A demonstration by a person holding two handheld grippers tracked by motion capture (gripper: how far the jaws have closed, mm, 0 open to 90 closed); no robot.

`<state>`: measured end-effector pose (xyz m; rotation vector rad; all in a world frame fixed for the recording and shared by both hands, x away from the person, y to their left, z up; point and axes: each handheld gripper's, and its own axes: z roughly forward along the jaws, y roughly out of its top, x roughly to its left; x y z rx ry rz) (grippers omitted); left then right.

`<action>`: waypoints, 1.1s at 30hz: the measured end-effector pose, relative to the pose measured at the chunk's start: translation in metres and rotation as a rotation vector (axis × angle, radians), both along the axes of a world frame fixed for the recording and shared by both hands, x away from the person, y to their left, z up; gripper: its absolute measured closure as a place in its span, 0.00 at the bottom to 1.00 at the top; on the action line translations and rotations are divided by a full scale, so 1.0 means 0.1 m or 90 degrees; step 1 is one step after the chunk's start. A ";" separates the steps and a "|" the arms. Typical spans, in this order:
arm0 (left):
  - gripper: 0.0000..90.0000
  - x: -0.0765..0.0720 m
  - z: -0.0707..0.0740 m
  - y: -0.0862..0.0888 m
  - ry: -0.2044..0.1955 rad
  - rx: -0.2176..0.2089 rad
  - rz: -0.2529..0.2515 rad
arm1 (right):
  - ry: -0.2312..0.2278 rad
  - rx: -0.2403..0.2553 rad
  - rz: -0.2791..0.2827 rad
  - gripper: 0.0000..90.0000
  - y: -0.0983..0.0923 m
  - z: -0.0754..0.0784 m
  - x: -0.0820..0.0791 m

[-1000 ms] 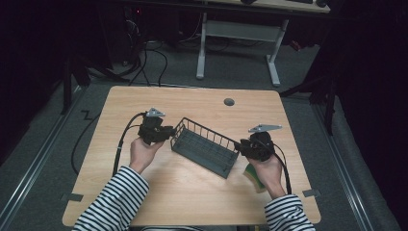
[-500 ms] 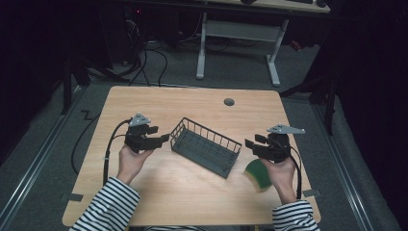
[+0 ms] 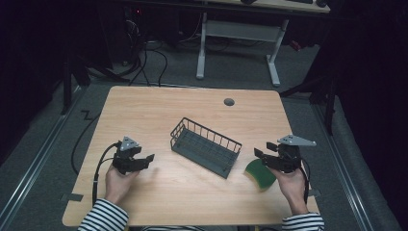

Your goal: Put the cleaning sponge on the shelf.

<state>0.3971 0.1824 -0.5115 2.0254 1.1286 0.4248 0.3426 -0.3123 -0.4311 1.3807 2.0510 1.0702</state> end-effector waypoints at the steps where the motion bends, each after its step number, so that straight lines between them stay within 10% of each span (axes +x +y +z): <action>1: 0.40 -0.01 -0.03 0.01 0.001 0.004 0.002 | 0.004 -0.011 -0.003 0.46 0.00 -0.01 -0.02; 33: 0.32 -0.09 -0.25 0.07 -0.008 0.038 0.040 | 0.142 -0.087 0.027 0.26 -0.09 -0.60 -0.17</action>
